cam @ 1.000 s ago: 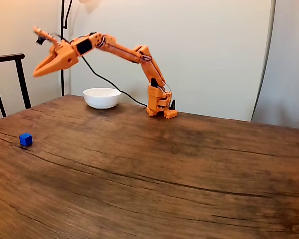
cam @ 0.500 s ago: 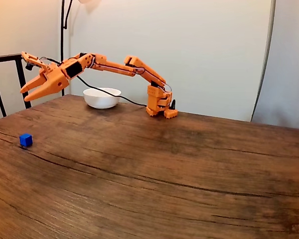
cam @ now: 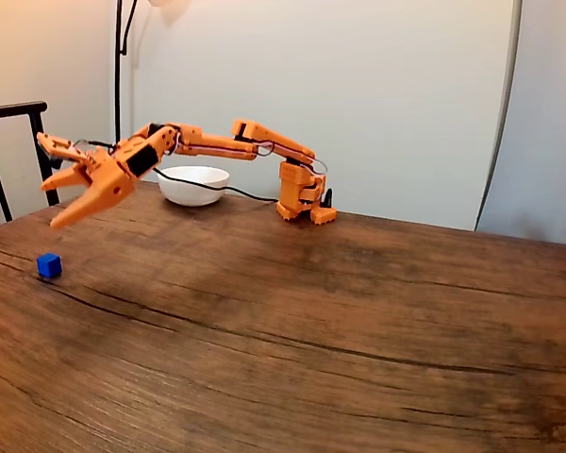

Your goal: Grasp the cube and drop it in the bowl

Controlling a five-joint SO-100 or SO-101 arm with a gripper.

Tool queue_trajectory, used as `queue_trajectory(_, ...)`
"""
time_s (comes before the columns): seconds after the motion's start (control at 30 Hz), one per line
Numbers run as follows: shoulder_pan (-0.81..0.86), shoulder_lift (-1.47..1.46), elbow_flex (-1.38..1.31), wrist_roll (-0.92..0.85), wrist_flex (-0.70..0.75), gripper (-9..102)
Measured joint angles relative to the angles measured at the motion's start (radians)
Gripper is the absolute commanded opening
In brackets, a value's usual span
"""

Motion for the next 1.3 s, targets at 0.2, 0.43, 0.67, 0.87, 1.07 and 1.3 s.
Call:
queue_trajectory(0.2, -0.015, -0.12, -0.002, -0.141, -0.14, 51)
queue_trajectory(0.43, -0.018, -0.199, -0.002, -0.21, -0.259, 51)
queue_trajectory(0.67, -0.018, -0.209, -0.002, -0.215, -0.262, 51)
queue_trajectory(0.87, -0.014, -0.209, -0.002, -0.215, -0.262, 51)
queue_trajectory(1.07, -0.012, -0.209, -0.002, -0.215, -0.262, 51)
queue_trajectory(1.3, -0.011, -0.209, -0.052, -0.215, -0.167, 51)
